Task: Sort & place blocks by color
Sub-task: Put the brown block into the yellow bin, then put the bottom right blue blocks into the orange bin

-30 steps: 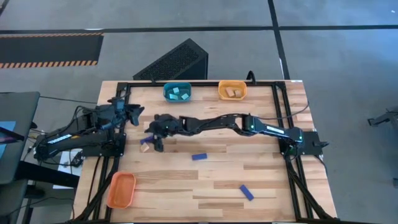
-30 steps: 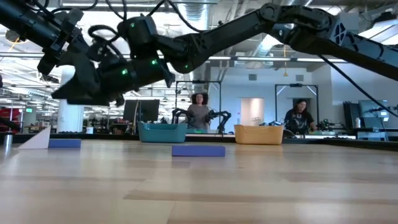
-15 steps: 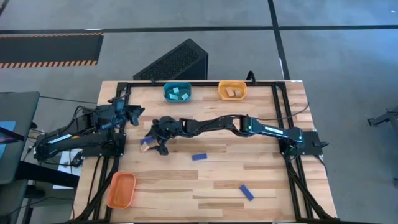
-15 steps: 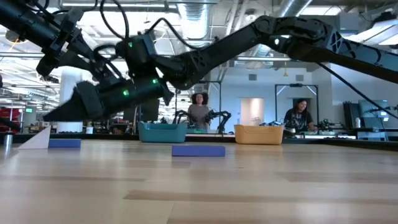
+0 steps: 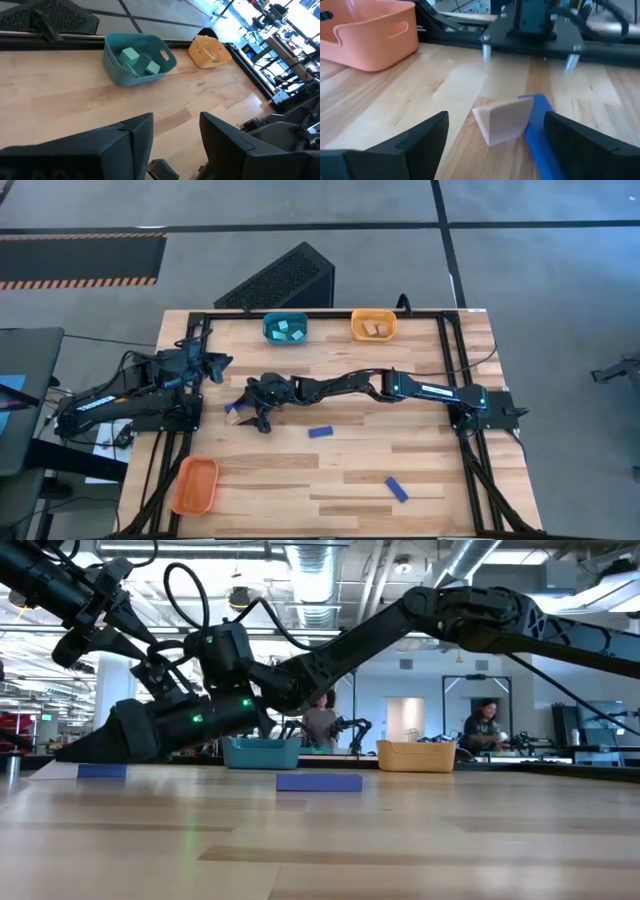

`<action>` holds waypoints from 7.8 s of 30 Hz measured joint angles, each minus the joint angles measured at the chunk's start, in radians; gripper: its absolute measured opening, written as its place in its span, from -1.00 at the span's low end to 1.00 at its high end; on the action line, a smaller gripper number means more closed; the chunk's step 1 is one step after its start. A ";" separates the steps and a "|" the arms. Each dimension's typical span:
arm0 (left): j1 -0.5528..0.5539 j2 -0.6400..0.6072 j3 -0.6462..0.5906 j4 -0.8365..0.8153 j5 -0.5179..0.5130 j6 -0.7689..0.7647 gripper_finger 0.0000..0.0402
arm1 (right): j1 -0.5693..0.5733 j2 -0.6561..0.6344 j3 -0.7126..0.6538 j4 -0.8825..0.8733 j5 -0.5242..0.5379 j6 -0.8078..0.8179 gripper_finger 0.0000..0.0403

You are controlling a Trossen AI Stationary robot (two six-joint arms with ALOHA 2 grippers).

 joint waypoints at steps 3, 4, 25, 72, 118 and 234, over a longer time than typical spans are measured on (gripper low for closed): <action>0.000 0.000 0.000 -0.001 0.011 0.000 -0.26 | 0.002 0.000 0.000 0.028 0.000 -0.069 0.71; 0.000 0.000 0.000 -0.001 0.012 0.000 -0.26 | 0.002 0.000 0.000 0.041 0.000 -0.085 0.70; 0.000 0.000 0.000 0.013 0.115 -0.016 -0.26 | 0.066 -0.048 -0.002 -0.125 -0.055 -0.008 0.46; -0.003 0.113 0.007 0.486 -0.051 0.107 -0.26 | -0.065 -0.579 -0.077 -1.313 0.083 -0.146 -0.42; 0.092 0.503 0.011 0.751 0.046 0.119 -0.26 | -0.724 -1.079 -1.098 -0.762 0.414 0.272 -0.42; -0.563 0.692 0.282 0.267 -0.059 0.344 -0.18 | 0.868 -1.214 -1.485 -0.840 0.210 2.066 0.28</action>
